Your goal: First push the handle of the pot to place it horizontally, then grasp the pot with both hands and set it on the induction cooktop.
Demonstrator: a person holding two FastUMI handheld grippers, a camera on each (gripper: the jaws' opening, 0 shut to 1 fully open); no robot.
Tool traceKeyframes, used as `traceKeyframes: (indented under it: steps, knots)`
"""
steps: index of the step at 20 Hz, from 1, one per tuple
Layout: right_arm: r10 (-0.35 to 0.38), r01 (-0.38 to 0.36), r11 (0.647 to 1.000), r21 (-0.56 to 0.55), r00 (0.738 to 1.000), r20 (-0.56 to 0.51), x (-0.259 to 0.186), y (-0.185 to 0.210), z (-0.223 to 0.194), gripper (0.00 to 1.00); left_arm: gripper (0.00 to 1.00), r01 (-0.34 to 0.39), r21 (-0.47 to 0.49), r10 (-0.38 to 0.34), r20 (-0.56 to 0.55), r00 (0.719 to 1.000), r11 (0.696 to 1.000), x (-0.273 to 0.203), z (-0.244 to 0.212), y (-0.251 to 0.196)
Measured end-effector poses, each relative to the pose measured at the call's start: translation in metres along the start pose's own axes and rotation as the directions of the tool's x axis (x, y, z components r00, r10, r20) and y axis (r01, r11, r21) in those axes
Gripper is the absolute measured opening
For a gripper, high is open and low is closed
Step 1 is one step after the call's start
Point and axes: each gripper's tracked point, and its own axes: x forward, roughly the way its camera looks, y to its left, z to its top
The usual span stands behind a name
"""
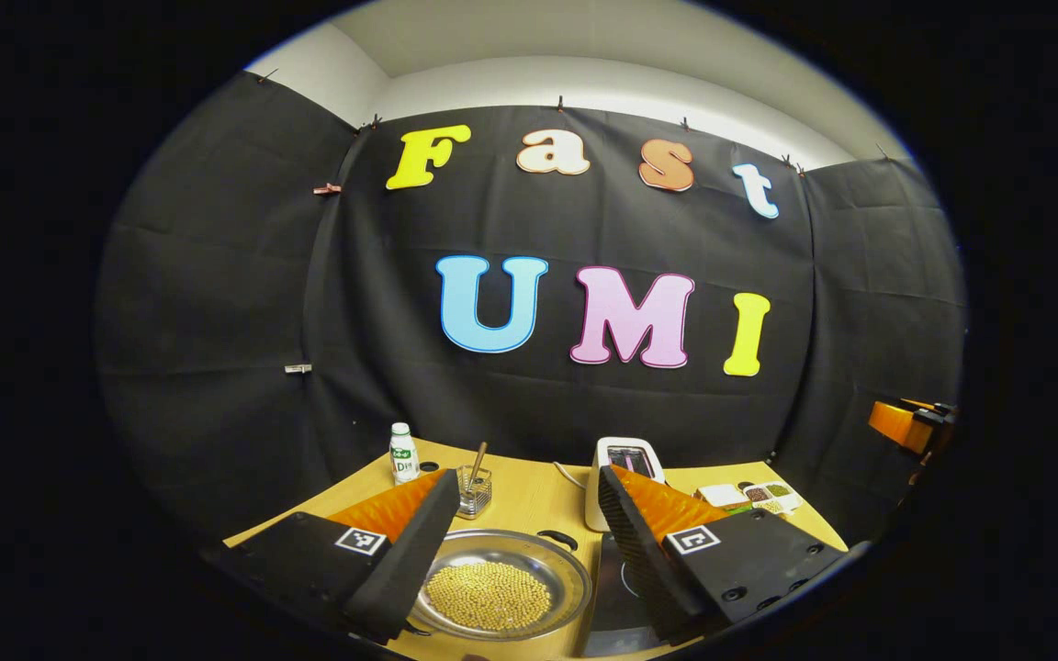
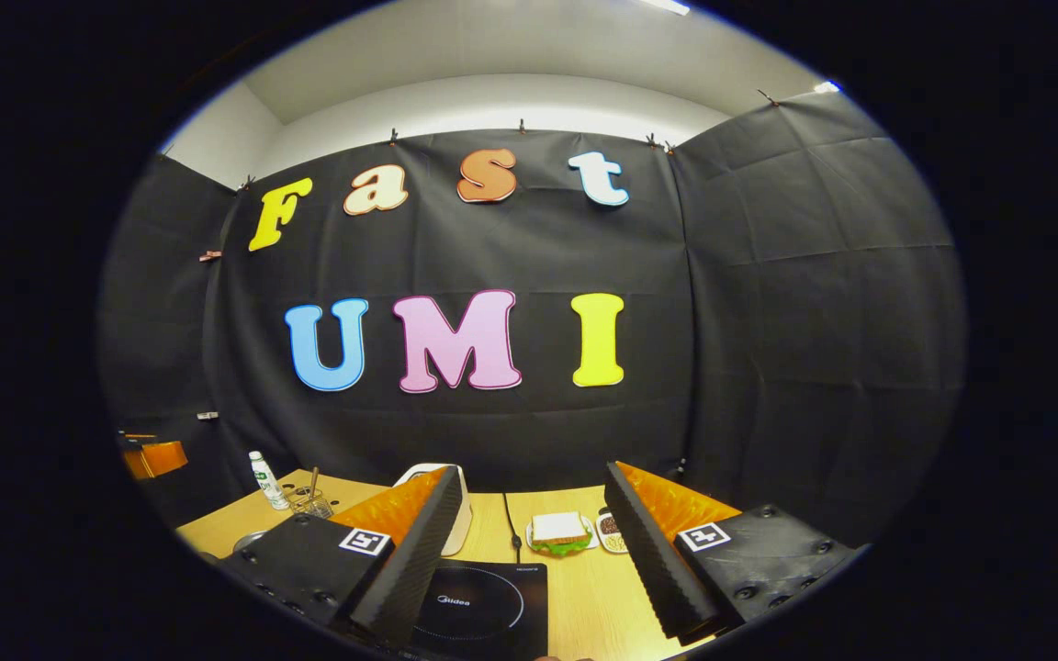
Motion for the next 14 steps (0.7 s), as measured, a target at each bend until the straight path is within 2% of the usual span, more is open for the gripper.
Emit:
traceKeyframes:
  steps: [4, 6, 7, 8, 10, 13, 14]
  knots:
    - [0.005, -0.005, 1.0, -0.02, 1.0, -0.004, -0.012, 0.023, 0.0, 0.97, 0.94, 0.035, -0.006, -0.036, -0.035, 0.999, 0.999, 0.004, -0.009, 0.023]
    - [-0.003, 0.003, 1.0, -0.027, 1.0, 0.0, -0.015, 0.031, 0.002, 0.97, 0.86, 0.073, -0.016, -0.073, -0.052, 0.996, 0.997, 0.004, -0.015, 0.029]
    - [-0.011, 0.011, 0.999, -0.03, 1.0, 0.006, -0.017, 0.034, 0.004, 0.97, 0.76, 0.09, -0.022, -0.091, -0.063, 0.994, 0.996, 0.005, -0.017, 0.032]
    - [-0.018, 0.018, 0.999, -0.029, 1.0, 0.009, -0.019, 0.037, 0.005, 1.0, 0.7, 0.106, -0.025, -0.107, -0.079, 0.991, 0.994, 0.005, -0.023, 0.033]
    - [-0.033, 0.033, 0.999, -0.026, 0.999, 0.013, -0.023, 0.043, 0.004, 0.97, 0.6, 0.144, -0.018, -0.146, -0.106, 0.984, 0.989, 0.004, -0.03, 0.036]
    - [-0.048, 0.048, 0.998, -0.03, 0.999, 0.016, -0.03, 0.052, 0.001, 0.97, 0.25, 0.166, -0.016, -0.167, -0.129, 0.978, 0.986, 0.004, -0.039, 0.044]
    - [-0.052, 0.052, 0.998, -0.033, 0.999, 0.015, -0.033, 0.055, -0.002, 0.97, 0.12, 0.151, -0.015, -0.151, -0.144, 0.978, 0.988, 0.002, -0.045, 0.051]
